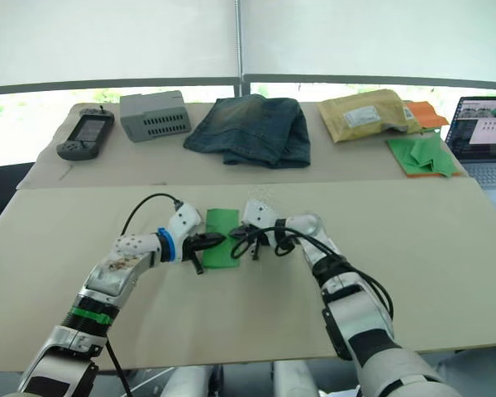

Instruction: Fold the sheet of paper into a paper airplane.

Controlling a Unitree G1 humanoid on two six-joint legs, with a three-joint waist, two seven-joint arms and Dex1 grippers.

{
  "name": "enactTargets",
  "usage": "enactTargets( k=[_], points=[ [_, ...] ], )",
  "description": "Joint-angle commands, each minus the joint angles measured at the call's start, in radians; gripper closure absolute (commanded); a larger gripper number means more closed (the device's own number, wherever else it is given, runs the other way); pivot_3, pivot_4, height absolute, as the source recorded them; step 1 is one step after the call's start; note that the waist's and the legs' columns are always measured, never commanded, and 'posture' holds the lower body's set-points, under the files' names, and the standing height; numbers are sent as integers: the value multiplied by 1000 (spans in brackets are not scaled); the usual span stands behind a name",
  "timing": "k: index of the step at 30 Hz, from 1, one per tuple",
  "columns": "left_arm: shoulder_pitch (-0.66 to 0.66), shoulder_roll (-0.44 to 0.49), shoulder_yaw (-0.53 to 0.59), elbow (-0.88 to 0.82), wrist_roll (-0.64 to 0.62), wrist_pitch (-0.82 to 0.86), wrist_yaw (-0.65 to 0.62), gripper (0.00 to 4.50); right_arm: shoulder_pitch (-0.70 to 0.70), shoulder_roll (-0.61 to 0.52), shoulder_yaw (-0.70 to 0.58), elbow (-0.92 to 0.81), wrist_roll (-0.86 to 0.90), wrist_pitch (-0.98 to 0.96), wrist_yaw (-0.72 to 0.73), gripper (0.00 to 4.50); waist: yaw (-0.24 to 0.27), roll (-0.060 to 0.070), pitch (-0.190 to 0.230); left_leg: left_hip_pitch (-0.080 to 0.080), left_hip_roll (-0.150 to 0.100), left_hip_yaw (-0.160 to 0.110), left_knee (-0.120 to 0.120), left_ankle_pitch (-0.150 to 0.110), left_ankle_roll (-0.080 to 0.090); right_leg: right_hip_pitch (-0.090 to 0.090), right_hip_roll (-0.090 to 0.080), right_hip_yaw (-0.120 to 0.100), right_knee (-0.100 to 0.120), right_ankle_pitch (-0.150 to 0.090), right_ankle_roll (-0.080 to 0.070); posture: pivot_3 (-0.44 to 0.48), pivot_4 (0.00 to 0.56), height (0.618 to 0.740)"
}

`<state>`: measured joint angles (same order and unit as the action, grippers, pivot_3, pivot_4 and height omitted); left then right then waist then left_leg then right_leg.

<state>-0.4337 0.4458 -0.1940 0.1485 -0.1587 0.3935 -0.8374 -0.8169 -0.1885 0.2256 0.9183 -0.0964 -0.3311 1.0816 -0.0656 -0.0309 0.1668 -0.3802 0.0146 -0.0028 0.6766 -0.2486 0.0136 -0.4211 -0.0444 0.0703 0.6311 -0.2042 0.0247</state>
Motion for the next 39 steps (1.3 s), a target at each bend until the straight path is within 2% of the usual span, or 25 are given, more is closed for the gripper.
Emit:
enactTargets(
  k=[1, 6, 9, 16, 24, 28, 31, 35, 39],
  points=[
    [12, 7, -22, 46, 32, 17, 3, 4500, 90, -19, 39, -141, 24, 75, 83, 4455, 1, 0, 0, 0, 0, 0, 0, 0, 0, 0, 0, 0, 0, 0, 0, 0, 150, 728],
    [8, 6, -25, 54, 33, 15, -2, 4500, 228, -62, 97, -405, 61, 244, 188, 4455, 4, 1, -2, 0, 0, 0, 0, 0, 0, 0, 0, 0, 0, -1, 1, 0, 150, 728],
    [9, 7, -31, 51, 32, 18, -9, 4500, 274, -98, 119, -521, 83, 331, 218, 4455, 6, 3, -2, 1, 0, 0, 0, 0, 0, 1, 0, 0, 0, -4, 7, 0, 150, 728],
    [20, 20, -21, 30, 22, 28, -20, 4500, 308, -136, 100, -645, 138, 419, 184, 4455, 13, 3, -2, 0, -1, 2, 0, 0, 0, 0, 1, 0, -1, -5, 8, 0, 150, 728],
    [70, 82, 149, -178, -170, 179, -61, 4500, 256, -226, 28, -1069, 306, 855, 143, 4455, 15, 3, -1, -6, 0, -2, 0, 0, 0, -7, 1, 0, -1, -5, 7, 0, 150, 728],
    [115, 132, 196, -279, -252, 248, -101, 4500, 241, -262, 31, -1111, 271, 874, 67, 4455, 23, 1, 0, -8, 0, -4, 1, 0, 0, -7, 1, -1, -2, -5, 8, 0, 150, 728],
    [114, 133, 248, -282, -290, 306, -57, 4500, 238, -279, 35, -1103, 252, 871, 19, 4455, 28, 0, 1, -8, 0, -2, 1, 0, 0, -7, -1, -1, -3, -5, 8, 0, 150, 728],
    [121, 165, 244, -245, -267, 310, -41, 4500, 243, -288, 32, -1089, 245, 873, -39, 4455, 25, -2, 2, -9, 0, 0, 1, 0, 0, -7, -1, -1, -4, -5, 8, 0, 150, 728],
    [122, 166, 191, -212, -226, 273, -35, 4500, 239, -299, 29, -1083, 234, 870, -79, 4455, 25, -2, 2, -9, 0, 2, 1, 0, 0, -7, -1, -1, -3, -5, 7, 0, 150, 728]
  ],
)
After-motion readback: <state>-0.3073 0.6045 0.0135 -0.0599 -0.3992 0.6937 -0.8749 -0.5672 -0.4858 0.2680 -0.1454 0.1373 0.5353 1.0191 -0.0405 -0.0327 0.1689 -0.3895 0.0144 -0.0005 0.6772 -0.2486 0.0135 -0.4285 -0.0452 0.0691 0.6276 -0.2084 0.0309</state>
